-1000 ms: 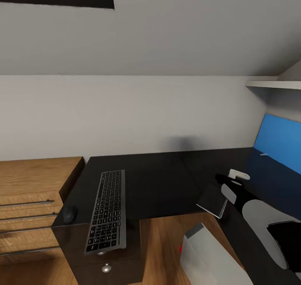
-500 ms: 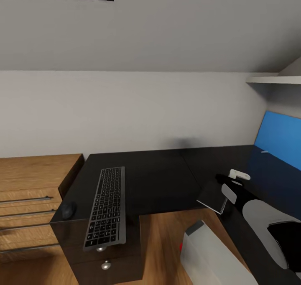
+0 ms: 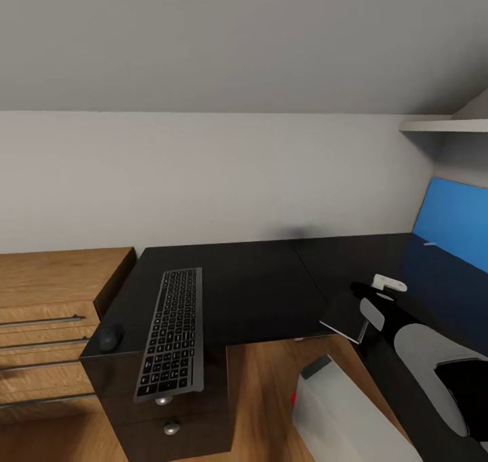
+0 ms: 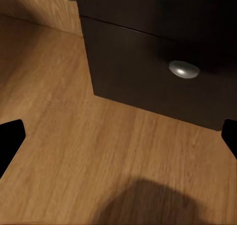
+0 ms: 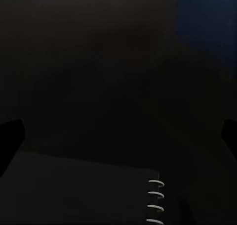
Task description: In the bedroom, organize the workspace by keeping the computer under the desk, ensuring the monitor is on the desk, placing the keyboard on the desk next to the monitor, placing the mouse on the desk next to the keyboard, moving the folder from the swivel chair onto the desk next to the mouse, stacking the notebook on top of the folder with the pen on top of the notebook, and positioning the swivel chair next to the desk.
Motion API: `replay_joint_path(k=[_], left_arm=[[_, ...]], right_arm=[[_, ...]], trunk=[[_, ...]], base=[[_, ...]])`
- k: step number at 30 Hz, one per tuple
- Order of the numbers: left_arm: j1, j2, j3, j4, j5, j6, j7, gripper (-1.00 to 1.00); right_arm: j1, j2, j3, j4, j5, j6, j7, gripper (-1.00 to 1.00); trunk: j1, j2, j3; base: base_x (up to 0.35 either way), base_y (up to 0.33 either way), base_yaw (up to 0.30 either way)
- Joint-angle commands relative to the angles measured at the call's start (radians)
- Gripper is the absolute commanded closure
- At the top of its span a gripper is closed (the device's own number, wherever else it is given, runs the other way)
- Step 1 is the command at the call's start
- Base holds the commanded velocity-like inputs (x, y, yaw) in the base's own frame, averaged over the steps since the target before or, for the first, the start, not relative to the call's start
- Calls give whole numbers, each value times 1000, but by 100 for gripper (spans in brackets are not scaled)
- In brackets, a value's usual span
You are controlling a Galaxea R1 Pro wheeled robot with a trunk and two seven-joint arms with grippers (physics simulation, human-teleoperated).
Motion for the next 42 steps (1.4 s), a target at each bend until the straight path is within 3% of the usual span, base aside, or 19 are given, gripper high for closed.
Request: replay_joint_path(k=[1, 13, 32, 42], left_arm=[[0, 1, -2, 5, 11, -9, 6, -100], [0, 1, 6, 36, 10, -14, 1, -100], [-1, 1, 6, 26, 8, -13, 3, -100], [0, 1, 6, 17, 8, -14, 5, -100]], right_arm=[[0, -1, 9, -1, -10, -1, -5, -100], [0, 0, 11, 4, -7, 10, -12, -100], [-1, -8, 11, 4, -6, 92, -49, -100], [-2, -22, 14, 4, -3, 105, -53, -100]], trunk=[[0, 0, -1], [0, 0, -1], [0, 0, -1], [31, -56, -26]], base=[[0, 0, 0], [87, 0, 0], [38, 0, 0], [0, 0, 0]])
